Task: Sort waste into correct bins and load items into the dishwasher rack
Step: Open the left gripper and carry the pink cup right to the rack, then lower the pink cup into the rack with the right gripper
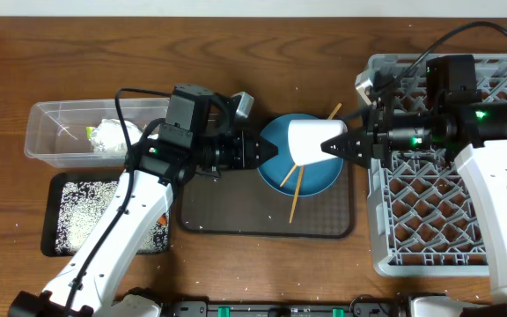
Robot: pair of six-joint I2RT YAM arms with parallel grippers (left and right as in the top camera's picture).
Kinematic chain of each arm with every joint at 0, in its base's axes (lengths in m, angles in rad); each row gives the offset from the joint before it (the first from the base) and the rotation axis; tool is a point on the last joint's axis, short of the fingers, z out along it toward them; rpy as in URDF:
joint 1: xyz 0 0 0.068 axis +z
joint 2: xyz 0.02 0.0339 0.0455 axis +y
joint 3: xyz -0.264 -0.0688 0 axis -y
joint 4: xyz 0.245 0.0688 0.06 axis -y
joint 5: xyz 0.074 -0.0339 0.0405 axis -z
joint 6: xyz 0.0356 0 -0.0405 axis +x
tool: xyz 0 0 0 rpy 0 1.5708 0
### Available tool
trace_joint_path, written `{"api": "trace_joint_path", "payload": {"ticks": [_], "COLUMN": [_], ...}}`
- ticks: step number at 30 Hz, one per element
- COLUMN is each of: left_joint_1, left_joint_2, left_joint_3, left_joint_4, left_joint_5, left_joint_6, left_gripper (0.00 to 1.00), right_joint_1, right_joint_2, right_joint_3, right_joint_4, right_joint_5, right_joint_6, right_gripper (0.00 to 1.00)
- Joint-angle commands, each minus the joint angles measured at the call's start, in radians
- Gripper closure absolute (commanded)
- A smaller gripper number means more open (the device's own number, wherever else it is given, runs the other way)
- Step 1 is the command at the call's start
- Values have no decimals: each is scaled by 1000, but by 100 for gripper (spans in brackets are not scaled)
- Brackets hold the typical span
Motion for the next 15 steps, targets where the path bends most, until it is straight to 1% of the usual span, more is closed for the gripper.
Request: {"api": "trace_joint_path", "payload": {"ticks": [1, 3, 4, 5, 8, 10, 12, 15], "left_joint_1": [-1, -1, -1, -1, -1, -1, -1, -1], "left_joint_2": [-14, -14, -14, -14, -14, -14, -14, -14], "left_joint_3": [12, 12, 12, 12, 12, 12, 12, 12], "left_joint_4": [-13, -24, -31, -36, -55, -63, -64, -64], "left_joint_5": [-217, -292, -333, -364, -451, -495, -499, -499], "left_joint_6": [27, 27, 26, 27, 27, 26, 27, 26], "left_gripper": [71, 69, 61, 51, 26, 19, 8, 4], "right_joint_1": [-40, -59, -68, -74, -83, -82, -82, -82], "right_joint_2": [-18, -38, -51, -65, -120, -160, -192, -231], "right_joint_3": [12, 12, 12, 12, 12, 12, 12, 12], "right_joint_4": [3, 0, -9, -21, -60, -90, -120, -179], "right_joint_5": [144, 285, 368, 432, 608, 702, 772, 890], "right_joint_6": [157, 276, 333, 372, 466, 507, 541, 583], "right_gripper": [73, 74, 75, 75, 76, 76, 77, 78]}}
